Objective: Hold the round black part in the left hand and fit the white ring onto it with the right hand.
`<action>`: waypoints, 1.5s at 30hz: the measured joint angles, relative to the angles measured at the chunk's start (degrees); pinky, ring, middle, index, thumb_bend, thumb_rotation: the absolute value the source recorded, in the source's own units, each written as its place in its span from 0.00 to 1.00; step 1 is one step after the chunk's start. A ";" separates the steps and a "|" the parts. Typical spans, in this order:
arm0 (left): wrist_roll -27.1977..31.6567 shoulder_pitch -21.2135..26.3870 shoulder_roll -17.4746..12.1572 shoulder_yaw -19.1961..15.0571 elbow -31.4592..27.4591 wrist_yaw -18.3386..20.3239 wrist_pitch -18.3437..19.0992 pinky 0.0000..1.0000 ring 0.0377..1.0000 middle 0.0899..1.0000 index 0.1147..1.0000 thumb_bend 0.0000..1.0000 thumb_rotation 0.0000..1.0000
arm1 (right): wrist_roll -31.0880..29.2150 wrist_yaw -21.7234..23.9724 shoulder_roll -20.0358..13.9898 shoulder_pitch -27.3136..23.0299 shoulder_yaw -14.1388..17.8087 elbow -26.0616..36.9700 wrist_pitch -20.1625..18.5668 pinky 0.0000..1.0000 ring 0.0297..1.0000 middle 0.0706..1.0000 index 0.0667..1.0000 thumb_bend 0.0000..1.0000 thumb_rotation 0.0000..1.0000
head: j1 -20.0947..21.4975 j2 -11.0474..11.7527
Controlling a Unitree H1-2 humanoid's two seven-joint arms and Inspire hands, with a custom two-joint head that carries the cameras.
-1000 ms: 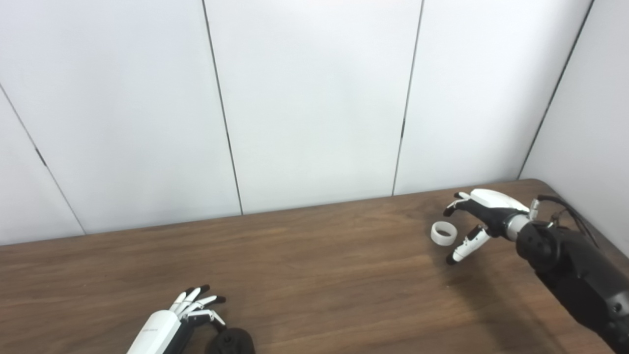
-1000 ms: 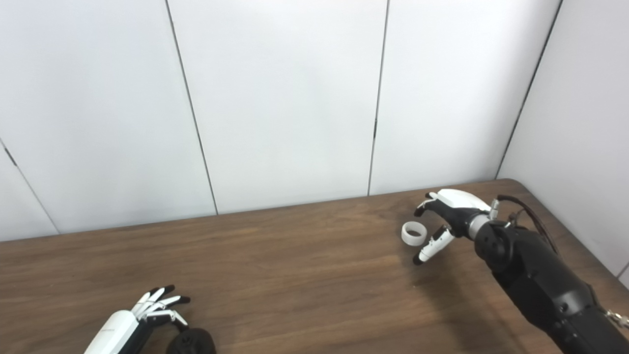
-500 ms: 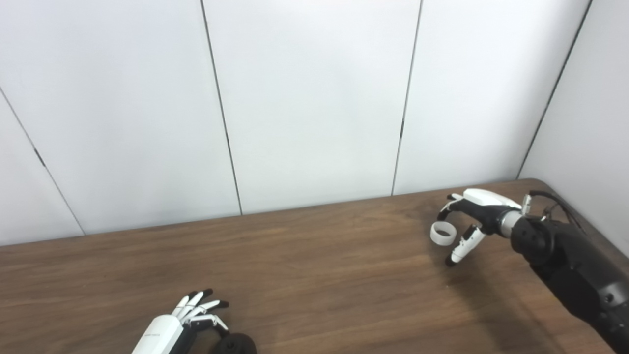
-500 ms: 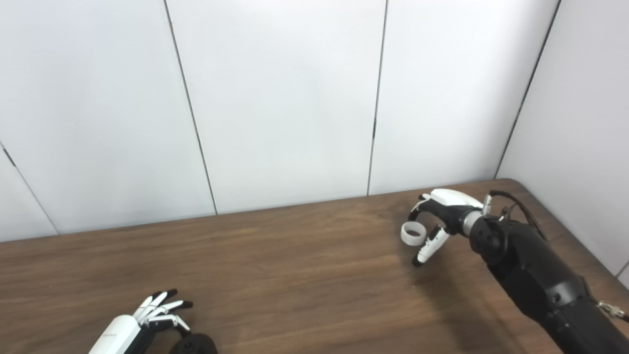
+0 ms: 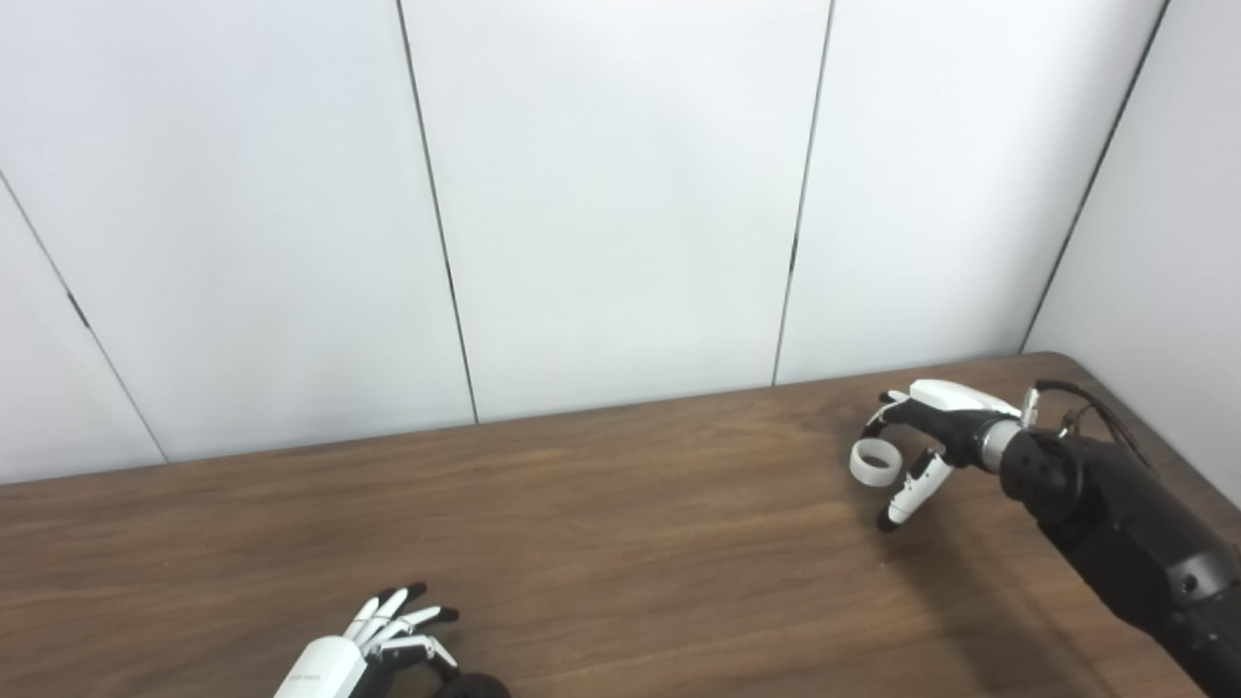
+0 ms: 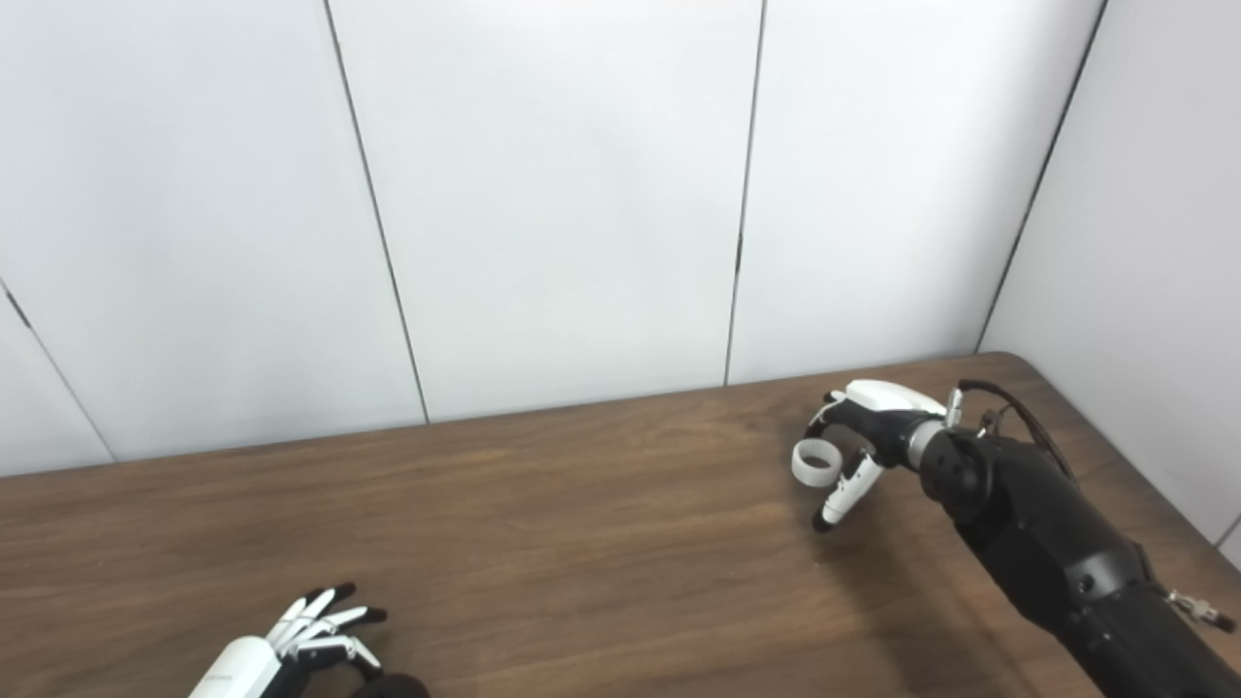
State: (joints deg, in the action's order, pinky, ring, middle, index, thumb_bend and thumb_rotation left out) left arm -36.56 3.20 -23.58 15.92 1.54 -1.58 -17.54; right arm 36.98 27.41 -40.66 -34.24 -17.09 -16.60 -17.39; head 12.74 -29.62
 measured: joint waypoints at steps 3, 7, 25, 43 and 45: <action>0.00 -0.06 0.00 -0.07 -0.04 0.02 0.00 1.00 0.97 0.83 0.41 0.52 0.04 | 0.00 0.00 0.27 -0.75 -0.18 -0.54 0.03 1.00 1.00 1.00 0.80 0.98 0.25 | 0.17 0.26; 0.00 -0.10 0.00 -0.08 -0.07 0.01 -0.06 1.00 0.97 0.83 0.41 0.52 0.04 | 0.22 -0.01 0.29 -1.33 -0.28 -0.64 -0.02 1.00 1.00 1.00 0.80 0.99 0.26 | 0.35 0.53; 0.00 -0.62 -0.14 -0.66 -0.27 0.18 -0.75 1.00 0.98 0.83 0.41 0.52 0.04 | 1.06 -1.74 1.89 -3.43 -0.97 -7.09 2.19 1.00 1.00 1.00 0.76 0.98 0.18 | 0.79 0.44; 0.03 -2.35 -0.13 -1.05 -2.21 0.81 -0.58 1.00 0.98 0.83 0.41 0.52 0.04 | 2.01 -4.30 1.89 -3.61 -1.59 -8.05 3.99 1.00 1.00 1.00 0.68 0.92 0.15 | 0.44 -0.18; 0.03 -2.36 -0.13 -1.06 -2.30 0.94 -0.46 1.00 0.98 0.83 0.41 0.52 0.04 | 2.01 -4.31 1.94 -3.64 -1.62 -8.05 4.03 1.00 1.00 1.00 0.67 0.91 0.14 | 0.44 -0.26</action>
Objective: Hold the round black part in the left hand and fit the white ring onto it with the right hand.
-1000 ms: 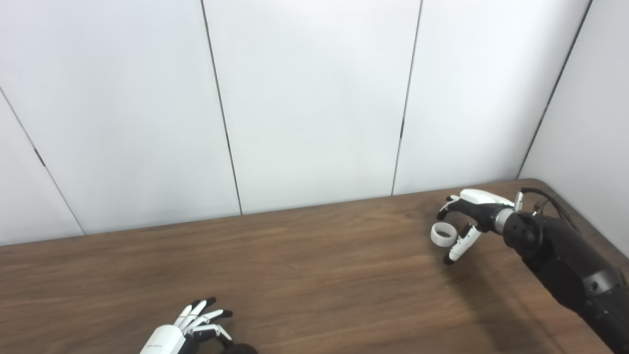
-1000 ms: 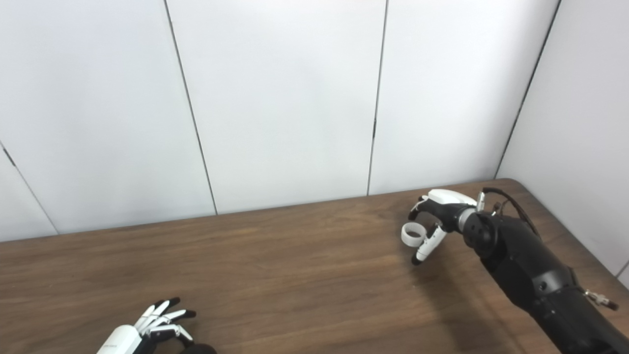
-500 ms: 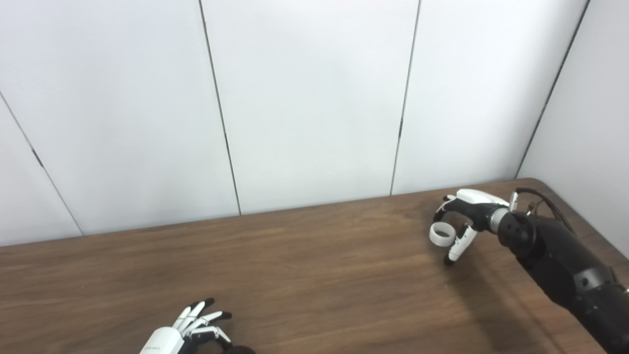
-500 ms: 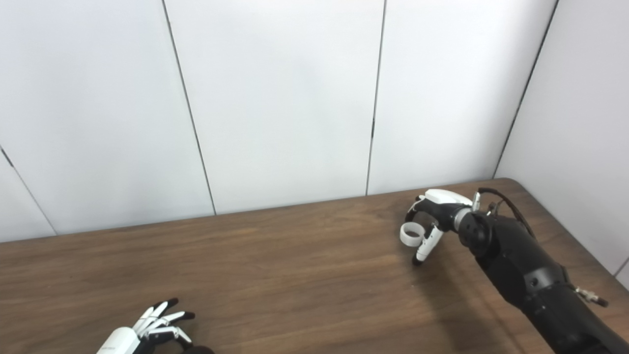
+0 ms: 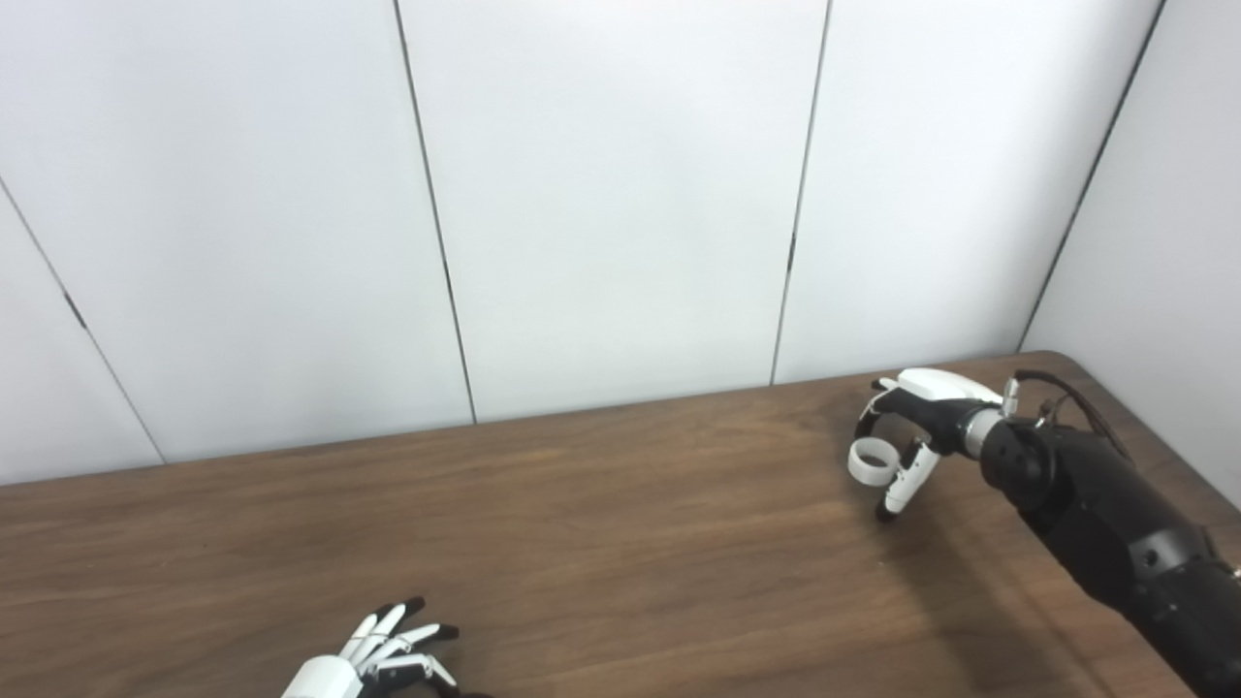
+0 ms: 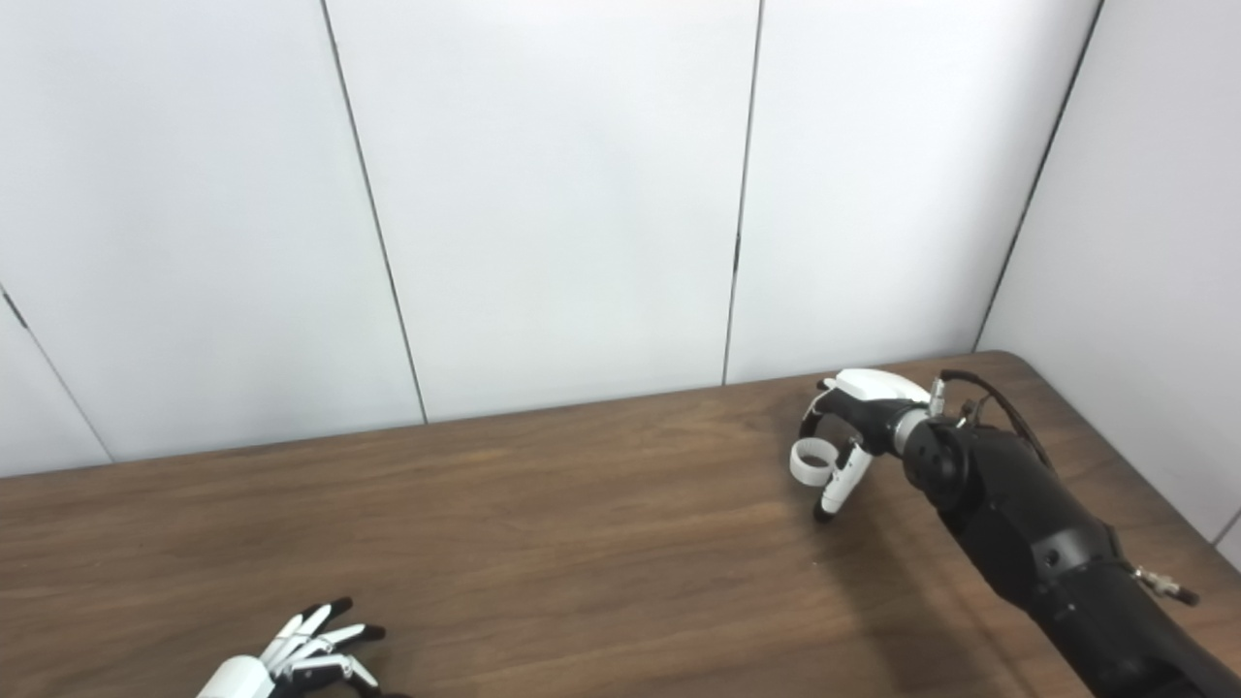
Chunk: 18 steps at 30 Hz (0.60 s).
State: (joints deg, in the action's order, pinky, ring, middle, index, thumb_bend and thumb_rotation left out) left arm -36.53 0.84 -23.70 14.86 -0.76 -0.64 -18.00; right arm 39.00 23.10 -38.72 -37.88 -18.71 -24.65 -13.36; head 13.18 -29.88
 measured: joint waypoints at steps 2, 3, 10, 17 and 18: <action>0.00 -0.01 0.00 -0.03 -0.16 0.28 0.11 1.00 0.98 0.83 0.41 0.52 0.04 | 0.00 -0.02 0.07 -0.07 -0.02 0.00 0.01 1.00 1.00 1.00 0.66 0.91 0.14 | 0.00 -0.09; 0.00 -0.01 0.00 -0.07 -0.26 0.44 0.12 1.00 0.98 0.83 0.41 0.52 0.04 | 0.00 -0.08 0.10 -0.09 -0.02 -0.01 0.05 1.00 1.00 1.00 0.65 0.91 0.13 | 0.00 -0.18; -0.02 -0.38 0.00 -0.22 -1.20 1.36 0.37 1.00 0.97 0.83 0.41 0.52 0.04 | -0.01 -0.99 0.18 -0.09 -0.02 -0.17 0.55 1.00 1.00 1.00 0.62 0.89 0.10 | 0.00 -0.26; -0.02 -0.79 0.00 -0.42 -1.65 1.68 0.46 1.00 0.98 0.83 0.41 0.52 0.04 | 0.00 -1.20 0.18 -0.09 -0.02 -0.17 0.55 1.00 1.00 1.00 0.58 0.86 0.09 | 0.00 -0.53; -0.02 -0.84 0.00 -0.45 -1.75 1.74 0.54 1.00 0.98 0.83 0.41 0.52 0.04 | 0.00 -1.25 0.18 -0.09 -0.02 -0.17 0.55 1.00 1.00 1.00 0.58 0.85 0.09 | 0.00 -0.62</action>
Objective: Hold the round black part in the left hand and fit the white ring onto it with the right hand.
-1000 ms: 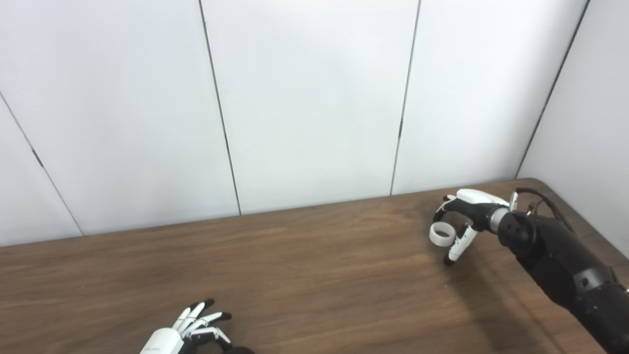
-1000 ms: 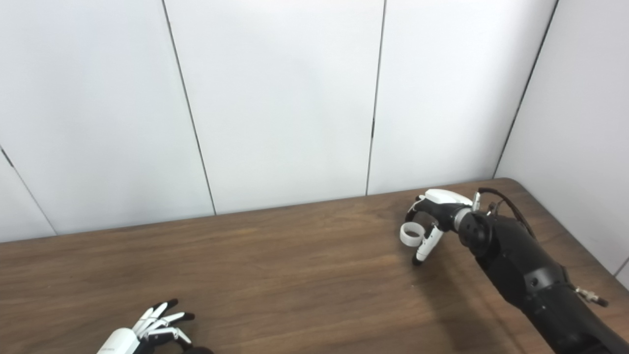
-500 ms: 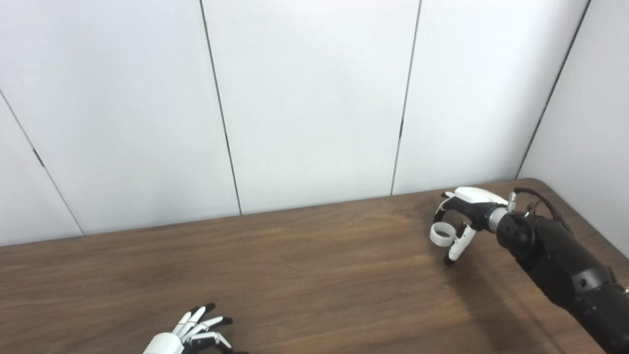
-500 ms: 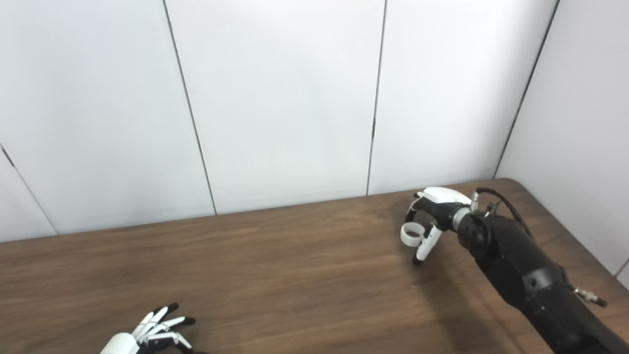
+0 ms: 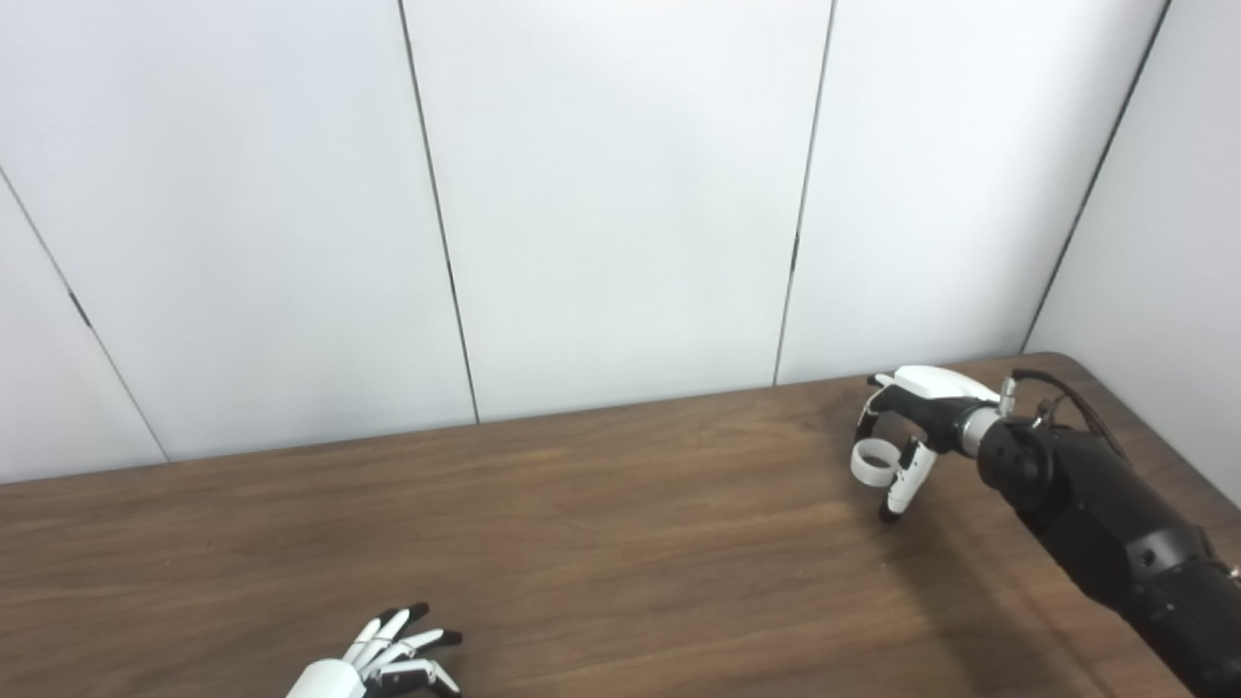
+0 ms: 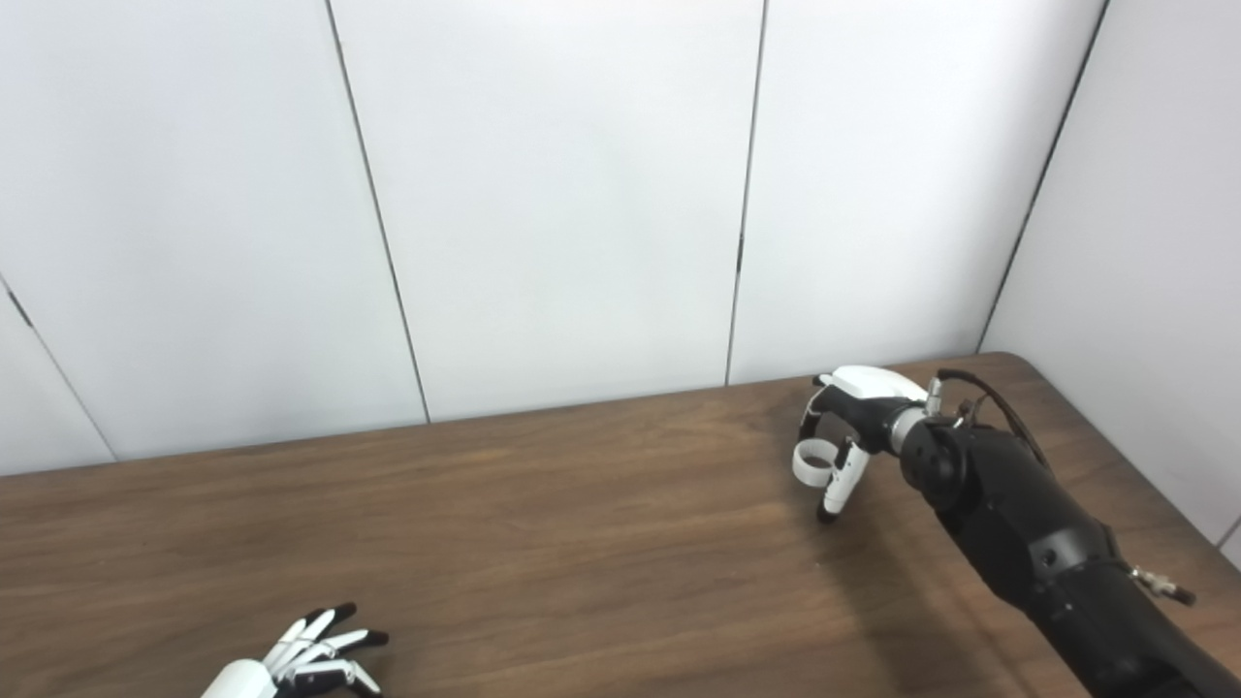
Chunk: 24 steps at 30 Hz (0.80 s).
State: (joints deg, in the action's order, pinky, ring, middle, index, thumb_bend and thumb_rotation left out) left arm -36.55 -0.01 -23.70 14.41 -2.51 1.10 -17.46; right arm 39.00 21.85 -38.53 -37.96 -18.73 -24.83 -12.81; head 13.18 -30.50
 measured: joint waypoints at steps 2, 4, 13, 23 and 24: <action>0.00 -0.12 0.00 -0.07 -0.14 0.11 0.09 1.00 0.98 0.83 0.41 0.52 0.04 | 0.05 -0.03 0.00 0.00 0.00 0.00 0.00 1.00 1.00 1.00 0.56 0.84 0.10 | 0.00 0.00; 0.00 -0.26 0.00 -0.13 -0.26 0.17 0.13 1.00 0.97 0.83 0.41 0.52 0.04 | 0.10 -0.05 0.00 0.01 0.00 0.00 0.00 1.00 1.00 0.99 0.55 0.83 0.09 | 0.00 -0.09; 0.10 -0.49 0.00 -0.41 -0.30 0.19 0.12 1.00 0.97 0.83 0.41 0.52 0.04 | 0.12 0.11 -0.01 0.01 -0.03 -0.02 -0.02 1.00 1.00 0.99 0.46 0.53 0.14 | -0.09 -0.18; 0.12 -0.93 -0.02 -0.65 -0.71 0.32 0.12 1.00 0.97 0.83 0.41 0.52 0.04 | 0.27 0.10 -0.01 -0.79 -0.40 -1.44 -0.27 1.00 1.00 0.99 0.45 0.52 0.14 | 0.00 -0.62; 0.14 -0.98 -0.02 -0.66 -0.74 0.32 0.12 1.00 0.97 0.82 0.41 0.52 0.04 | 0.27 0.10 -0.01 -0.83 -0.43 -1.51 -0.27 1.00 1.00 0.99 0.45 0.52 0.14 | 0.09 -0.70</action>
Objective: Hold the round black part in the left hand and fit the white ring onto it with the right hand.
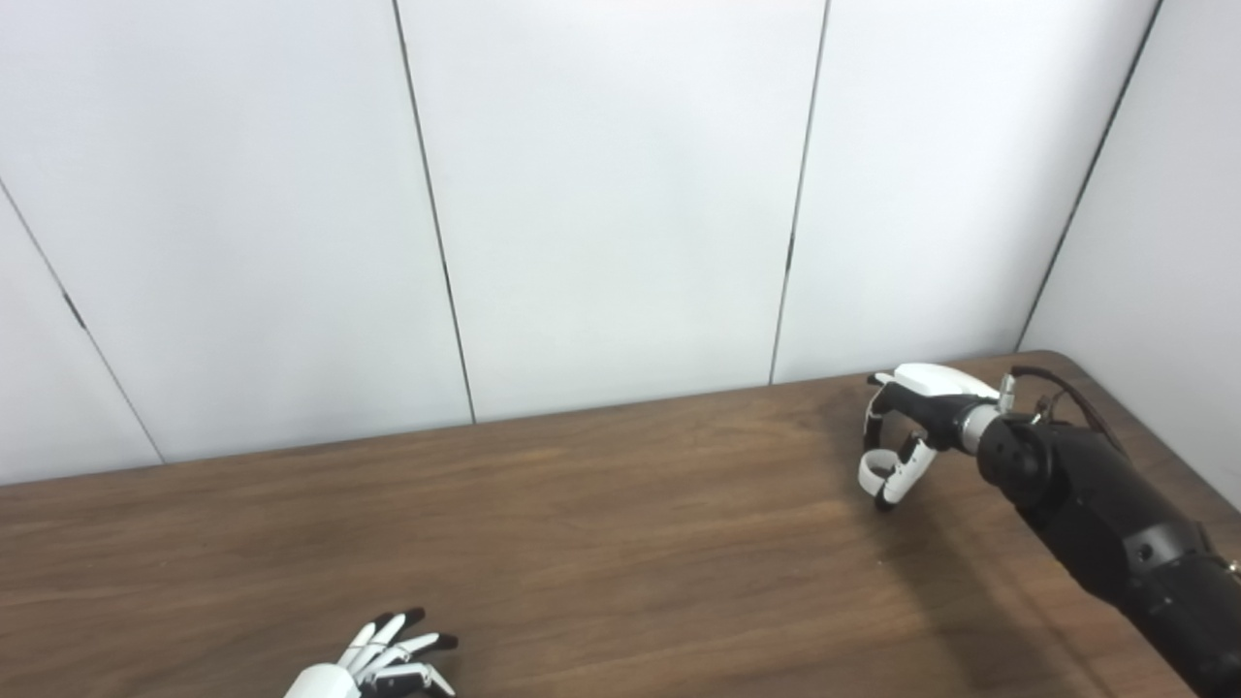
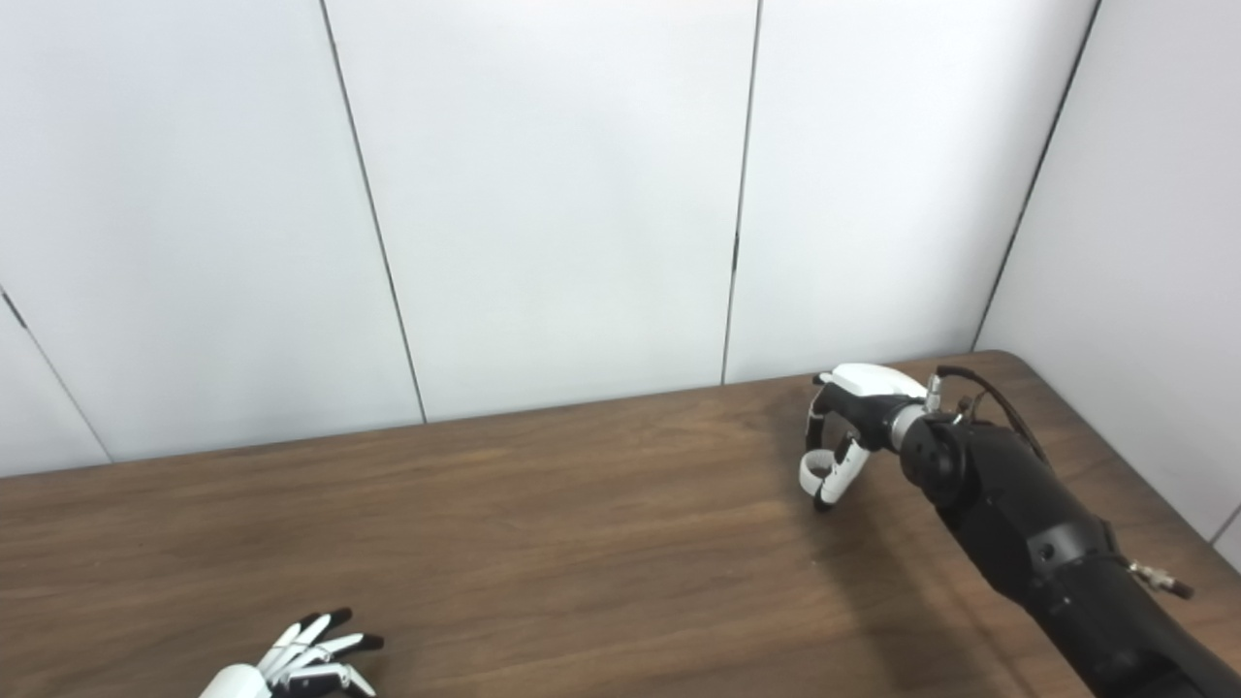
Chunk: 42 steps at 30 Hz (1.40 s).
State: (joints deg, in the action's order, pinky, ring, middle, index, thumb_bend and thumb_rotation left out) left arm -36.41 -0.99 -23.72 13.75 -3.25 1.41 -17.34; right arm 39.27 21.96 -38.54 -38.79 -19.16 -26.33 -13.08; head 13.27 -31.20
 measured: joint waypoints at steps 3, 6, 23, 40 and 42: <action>0.03 -0.04 -0.01 -0.02 -0.04 0.05 0.00 1.00 0.97 0.83 0.41 0.52 0.04 | 0.01 0.00 0.00 -0.01 -0.02 -0.02 0.00 1.00 1.00 0.99 0.45 0.52 0.14 | 0.09 -0.09; 0.03 -0.04 -0.04 -0.02 -0.07 0.12 0.00 1.00 0.97 0.83 0.41 0.52 0.04 | 0.01 -0.01 0.00 -0.01 -0.02 -0.03 -0.02 1.00 1.00 0.98 0.45 0.53 0.14 | 0.09 -0.18; -0.11 1.28 -0.04 0.20 0.80 1.04 -0.30 1.00 0.97 0.83 0.41 0.52 0.04 | -0.32 -0.15 0.02 1.43 0.87 2.56 0.00 1.00 1.00 0.95 0.44 0.52 0.13 | 0.26 0.26; -0.25 2.70 0.25 0.47 2.45 1.20 -1.10 1.00 0.96 0.83 0.41 0.52 0.04 | -1.28 -1.31 0.64 3.48 1.92 8.22 0.52 1.00 1.00 0.94 0.44 0.52 0.12 | 0.35 0.09; -0.73 3.30 0.38 0.62 2.87 1.17 -1.09 1.00 0.96 0.83 0.41 0.52 0.04 | -1.52 -1.27 0.64 3.62 2.31 9.29 0.52 1.00 1.00 0.94 0.44 0.52 0.12 | 0.27 0.00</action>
State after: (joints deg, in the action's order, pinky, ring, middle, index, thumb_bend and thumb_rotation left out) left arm -37.13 2.31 -23.34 14.37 -0.38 2.58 -18.43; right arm 37.75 20.69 -37.90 -35.17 -16.85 -17.04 -12.57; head 13.54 -31.20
